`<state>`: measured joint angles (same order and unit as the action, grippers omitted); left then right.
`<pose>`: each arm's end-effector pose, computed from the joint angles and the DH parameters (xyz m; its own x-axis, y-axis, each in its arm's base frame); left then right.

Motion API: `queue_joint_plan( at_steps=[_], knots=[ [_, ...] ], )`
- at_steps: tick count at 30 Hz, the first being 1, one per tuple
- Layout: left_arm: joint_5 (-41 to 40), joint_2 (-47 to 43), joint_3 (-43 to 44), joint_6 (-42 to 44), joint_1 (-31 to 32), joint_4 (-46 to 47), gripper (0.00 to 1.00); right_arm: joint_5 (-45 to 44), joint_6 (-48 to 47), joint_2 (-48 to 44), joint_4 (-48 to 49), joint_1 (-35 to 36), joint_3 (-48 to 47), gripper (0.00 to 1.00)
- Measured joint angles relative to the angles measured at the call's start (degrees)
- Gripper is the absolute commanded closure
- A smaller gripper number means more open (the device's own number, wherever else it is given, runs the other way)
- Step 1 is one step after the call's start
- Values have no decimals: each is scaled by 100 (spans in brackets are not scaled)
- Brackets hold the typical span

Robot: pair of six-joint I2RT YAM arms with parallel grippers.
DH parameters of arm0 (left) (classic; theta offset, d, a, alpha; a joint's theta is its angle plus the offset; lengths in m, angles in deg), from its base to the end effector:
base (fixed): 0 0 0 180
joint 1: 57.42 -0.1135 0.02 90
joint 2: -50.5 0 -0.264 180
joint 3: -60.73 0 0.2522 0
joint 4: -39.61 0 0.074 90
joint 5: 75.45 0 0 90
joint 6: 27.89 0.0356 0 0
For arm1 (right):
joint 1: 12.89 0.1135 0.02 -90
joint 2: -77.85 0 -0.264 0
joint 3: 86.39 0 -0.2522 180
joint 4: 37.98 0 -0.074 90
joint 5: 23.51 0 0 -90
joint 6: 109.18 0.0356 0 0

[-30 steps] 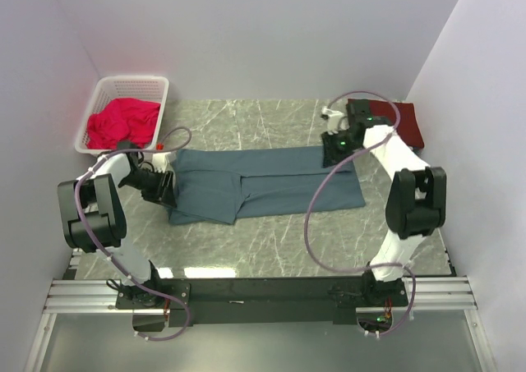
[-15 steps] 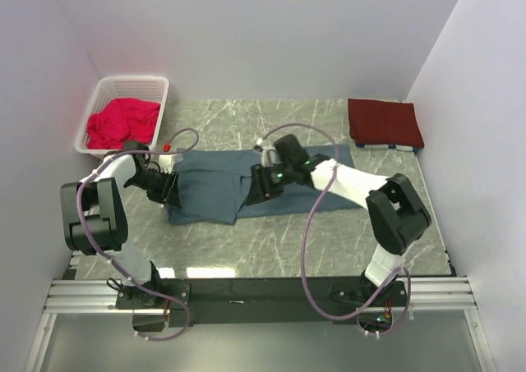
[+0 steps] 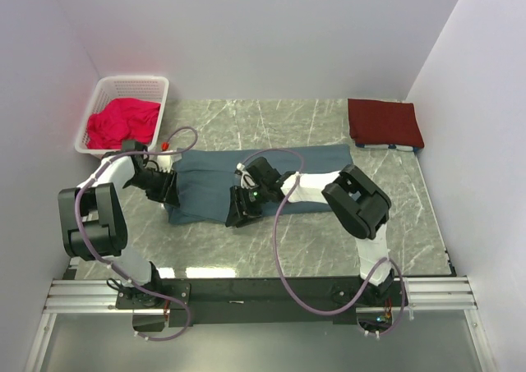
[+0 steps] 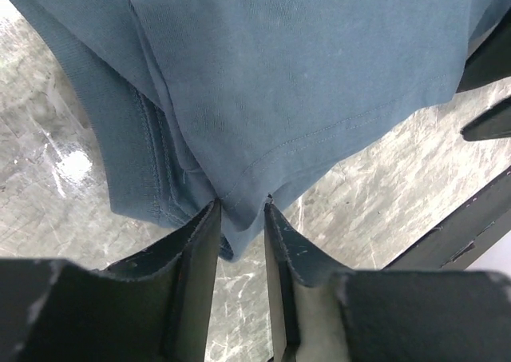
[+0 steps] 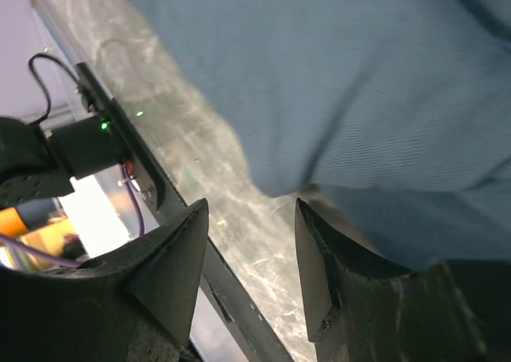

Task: Fold and stack the t-shirts
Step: Fold the tshirt

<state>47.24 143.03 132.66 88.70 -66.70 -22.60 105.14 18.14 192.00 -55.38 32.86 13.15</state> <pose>0.2802 0.0263 0.1854 -0.9065 0.2336 -0.3518 0.3766 0.8241 -0.4231 0.2644 0.3033 0.1353 -0.9369 -0.2832 -0.2049 -0.3334 0.5478 0.7673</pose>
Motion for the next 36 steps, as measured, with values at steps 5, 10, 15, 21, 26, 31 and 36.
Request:
queue_joint_plan(
  at_steps=[5, 10, 15, 21, 26, 31, 36],
  knots=[
    [2, -28, 0, -35, 0, 2, 60, -4, 210, 55, 72, 2, -11, 50],
    [2, -39, 0, -35, 0, 0, 55, -79, 317, 63, 98, 2, -22, 54],
    [4, -109, 0, -33, 0, -28, 59, -227, 391, 232, 96, 2, -199, 68],
    [2, -107, 0, -39, 2, -24, 60, -286, 431, 315, 74, 2, -201, 89],
    [-57, -98, 0, -61, 66, 4, 60, -286, 411, 330, 63, 2, -203, 98],
    [-138, -52, 0, -92, 144, 85, 59, -282, 393, 330, 63, 2, -214, 100],
    [-310, -7, -11, -146, 199, 184, 60, -280, 389, 330, 72, 0, -214, 100]
  ],
)
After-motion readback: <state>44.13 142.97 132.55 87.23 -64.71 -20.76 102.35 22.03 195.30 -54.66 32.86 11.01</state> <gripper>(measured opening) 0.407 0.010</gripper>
